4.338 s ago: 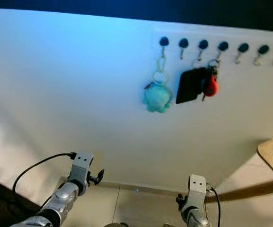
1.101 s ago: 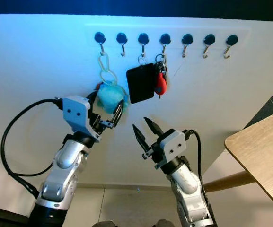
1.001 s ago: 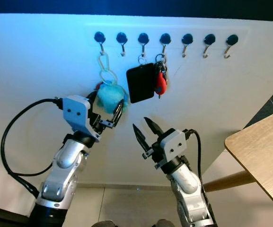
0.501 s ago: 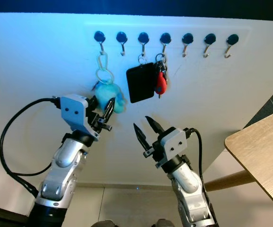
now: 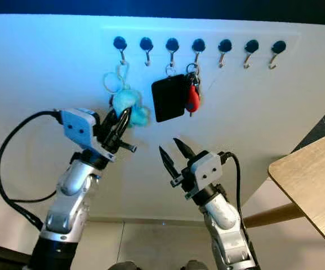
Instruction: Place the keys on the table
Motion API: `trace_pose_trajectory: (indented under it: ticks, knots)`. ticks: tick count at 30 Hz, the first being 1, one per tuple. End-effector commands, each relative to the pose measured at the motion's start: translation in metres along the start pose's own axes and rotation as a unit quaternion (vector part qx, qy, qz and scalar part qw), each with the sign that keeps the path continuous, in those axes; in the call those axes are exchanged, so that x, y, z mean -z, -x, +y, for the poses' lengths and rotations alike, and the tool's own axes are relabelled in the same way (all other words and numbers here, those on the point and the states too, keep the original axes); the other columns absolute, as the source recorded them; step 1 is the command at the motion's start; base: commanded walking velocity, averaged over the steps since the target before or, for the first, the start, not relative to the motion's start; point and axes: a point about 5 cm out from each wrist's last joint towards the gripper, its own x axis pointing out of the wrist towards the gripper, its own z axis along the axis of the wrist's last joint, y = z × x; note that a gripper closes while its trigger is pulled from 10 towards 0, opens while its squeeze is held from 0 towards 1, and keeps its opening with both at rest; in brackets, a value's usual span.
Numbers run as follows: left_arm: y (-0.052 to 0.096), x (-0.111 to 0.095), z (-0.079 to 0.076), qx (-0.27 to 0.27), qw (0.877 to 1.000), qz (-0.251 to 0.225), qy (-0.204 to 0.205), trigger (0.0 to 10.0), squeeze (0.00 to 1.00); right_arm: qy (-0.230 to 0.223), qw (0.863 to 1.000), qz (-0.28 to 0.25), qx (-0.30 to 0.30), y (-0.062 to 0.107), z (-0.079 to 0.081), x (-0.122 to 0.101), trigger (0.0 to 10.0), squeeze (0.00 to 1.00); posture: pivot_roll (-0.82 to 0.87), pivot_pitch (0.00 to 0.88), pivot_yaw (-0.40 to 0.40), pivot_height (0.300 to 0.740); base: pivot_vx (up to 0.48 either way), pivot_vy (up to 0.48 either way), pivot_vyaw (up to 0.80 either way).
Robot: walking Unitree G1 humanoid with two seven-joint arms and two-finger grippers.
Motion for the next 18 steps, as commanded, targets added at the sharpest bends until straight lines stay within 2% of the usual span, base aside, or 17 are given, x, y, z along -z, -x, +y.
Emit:
trace_pose_trajectory:
  ticks: [1, 4, 14, 18]
  knots:
    - [0.002, -0.006, 0.000, 0.021, 1.000, -0.019, -0.003, 0.0, 0.00, -0.003, 1.000, -0.004, -0.001, -0.002, 0.001, -0.003, 10.0, 0.00, 0.03, 0.088, 0.007, 0.740, 0.000, 0.000, 0.00]
    - [0.005, -0.014, 0.001, 0.049, 0.997, -0.050, -0.022, 0.0, 0.00, -0.002, 1.000, 0.000, -0.003, -0.001, 0.002, -0.002, 10.0, 0.00, 0.03, 0.090, 0.006, 0.740, 0.000, 0.000, 0.00]
    - [0.008, -0.017, -0.002, 0.081, 0.995, -0.062, -0.023, 0.0, 0.00, -0.004, 1.000, 0.001, -0.003, -0.001, 0.003, -0.001, 10.0, 0.00, 0.03, 0.091, 0.006, 0.740, 0.000, 0.000, 0.00]
    - [0.006, -0.022, 0.003, 0.078, 0.993, -0.078, -0.030, 0.0, 0.00, -0.003, 1.000, 0.001, -0.002, -0.001, 0.003, -0.001, 10.0, 0.00, 0.03, 0.091, 0.006, 0.740, 0.000, 0.000, 0.00]
